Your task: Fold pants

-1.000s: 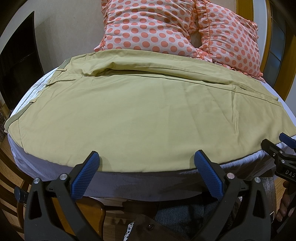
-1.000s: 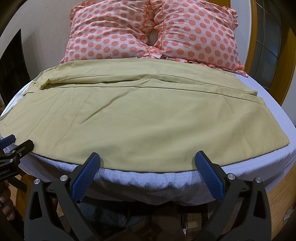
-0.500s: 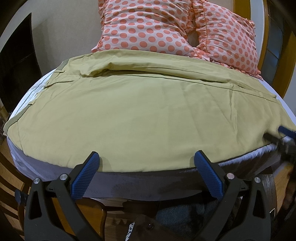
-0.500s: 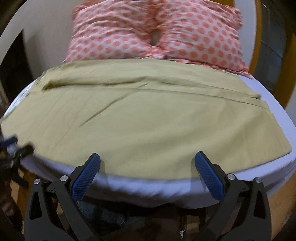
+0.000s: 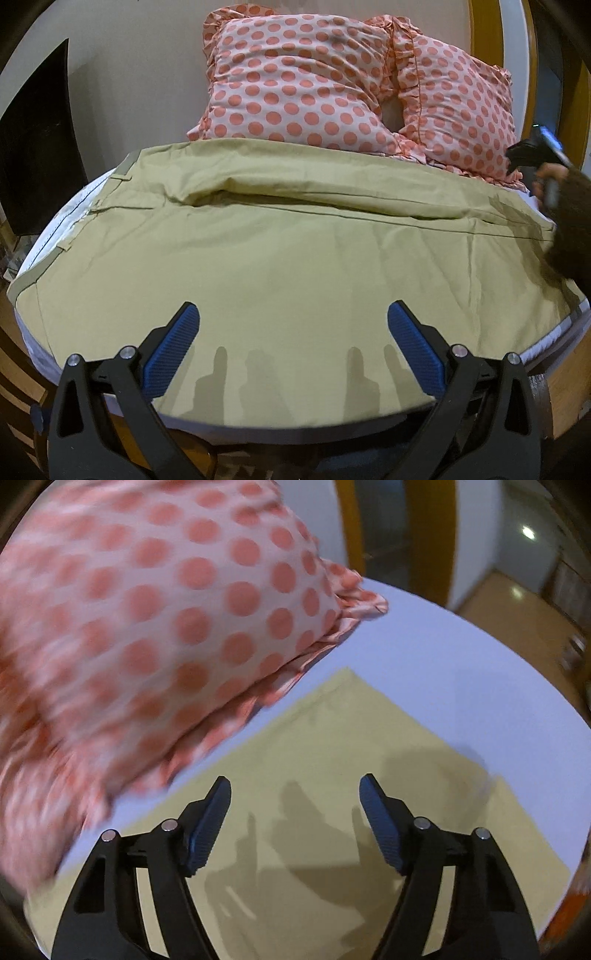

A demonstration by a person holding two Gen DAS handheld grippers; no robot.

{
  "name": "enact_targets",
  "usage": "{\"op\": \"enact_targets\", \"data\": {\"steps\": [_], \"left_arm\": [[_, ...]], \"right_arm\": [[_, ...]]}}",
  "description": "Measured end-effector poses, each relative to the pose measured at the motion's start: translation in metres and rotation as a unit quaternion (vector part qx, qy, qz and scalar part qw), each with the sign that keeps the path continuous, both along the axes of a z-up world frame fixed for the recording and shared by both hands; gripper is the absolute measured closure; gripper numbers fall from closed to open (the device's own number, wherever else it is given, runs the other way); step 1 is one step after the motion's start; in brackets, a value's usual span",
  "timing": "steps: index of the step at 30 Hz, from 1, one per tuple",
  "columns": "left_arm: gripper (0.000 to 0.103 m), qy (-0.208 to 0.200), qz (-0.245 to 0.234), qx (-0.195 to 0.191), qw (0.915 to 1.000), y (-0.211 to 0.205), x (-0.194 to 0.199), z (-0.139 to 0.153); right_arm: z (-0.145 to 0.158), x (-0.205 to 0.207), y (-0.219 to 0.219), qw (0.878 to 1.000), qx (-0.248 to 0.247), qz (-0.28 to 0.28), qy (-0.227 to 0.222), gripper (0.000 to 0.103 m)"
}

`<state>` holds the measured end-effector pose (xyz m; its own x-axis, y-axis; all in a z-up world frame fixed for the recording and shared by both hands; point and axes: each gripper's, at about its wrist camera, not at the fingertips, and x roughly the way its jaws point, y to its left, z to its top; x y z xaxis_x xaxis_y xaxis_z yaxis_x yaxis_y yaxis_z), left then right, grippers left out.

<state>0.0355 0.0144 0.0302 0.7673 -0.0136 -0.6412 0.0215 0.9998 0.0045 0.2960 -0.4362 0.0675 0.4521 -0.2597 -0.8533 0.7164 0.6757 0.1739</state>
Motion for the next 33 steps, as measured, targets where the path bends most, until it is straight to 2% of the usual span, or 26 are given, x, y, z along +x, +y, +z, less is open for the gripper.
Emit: {"op": "enact_targets", "data": {"steps": [3, 6, 7, 8, 10, 11, 13, 16, 17, 20, 22, 25, 26, 28, 30, 33], "left_arm": [[0.002, -0.003, 0.002, 0.007, 1.0, 0.003, 0.003, -0.001], [0.002, -0.006, 0.001, 0.014, 0.9999, 0.004, 0.008, -0.002], [0.002, -0.006, 0.0, 0.015, 0.9999, 0.004, 0.01, -0.002], [0.002, -0.004, -0.002, 0.014, 0.9999, 0.003, 0.014, -0.003], [0.002, -0.003, -0.001, 0.013, 0.9999, 0.004, 0.016, -0.004], [0.002, -0.005, -0.001, 0.011, 0.9999, 0.004, 0.017, -0.004], [0.002, -0.01, 0.0, 0.003, 0.9999, 0.006, 0.017, -0.003], [0.002, -0.018, 0.006, -0.012, 0.9997, 0.01, 0.016, 0.0], [0.002, -0.019, 0.009, -0.022, 0.9995, 0.014, 0.015, 0.002], [0.002, -0.026, 0.024, -0.041, 0.9985, 0.023, 0.01, 0.008], [0.002, -0.041, 0.035, -0.053, 0.9971, 0.032, 0.003, 0.015], [0.002, -0.059, 0.044, -0.072, 0.9946, 0.047, -0.004, 0.025], [0.002, -0.064, 0.045, -0.077, 0.9939, 0.052, -0.004, 0.029], [0.002, -0.074, 0.045, -0.084, 0.9928, 0.062, -0.002, 0.038], [0.002, -0.094, 0.038, -0.104, 0.9894, 0.076, 0.005, 0.051], [0.002, -0.113, 0.025, -0.142, 0.9831, 0.097, 0.026, 0.068]], "right_arm": [[-0.022, 0.042, -0.017, 0.998, -0.005, -0.048, 0.037, 0.03], [-0.041, 0.061, -0.031, 0.995, 0.0, -0.082, 0.057, 0.03], [-0.042, 0.067, -0.03, 0.994, -0.034, -0.083, 0.066, 0.039], [-0.044, 0.072, -0.031, 0.993, -0.05, -0.076, 0.078, 0.041], [-0.045, 0.069, -0.029, 0.994, -0.073, -0.051, 0.06, 0.064], [-0.046, 0.063, -0.028, 0.995, -0.082, -0.04, 0.046, 0.069], [-0.047, 0.049, -0.031, 0.996, -0.087, -0.028, 0.021, 0.085], [-0.049, 0.031, -0.051, 0.998, -0.046, -0.025, -0.028, 0.095], [-0.05, 0.026, -0.058, 0.998, -0.011, -0.026, -0.051, 0.097], [-0.041, -0.009, -0.073, 0.987, 0.068, -0.028, -0.14, 0.098], [-0.025, -0.04, -0.071, 0.977, 0.091, -0.007, -0.194, 0.099], [-0.002, -0.116, -0.064, 0.957, 0.114, 0.037, -0.264, 0.099], [0.004, -0.155, -0.054, 0.949, 0.13, 0.048, -0.285, 0.099], [0.003, -0.205, -0.046, 0.941, 0.149, 0.054, -0.298, 0.099], [-0.013, -0.252, -0.037, 0.942, 0.167, 0.049, -0.287, 0.099], [-0.033, -0.274, -0.026, 0.948, 0.197, 0.046, -0.245, 0.098]]}}
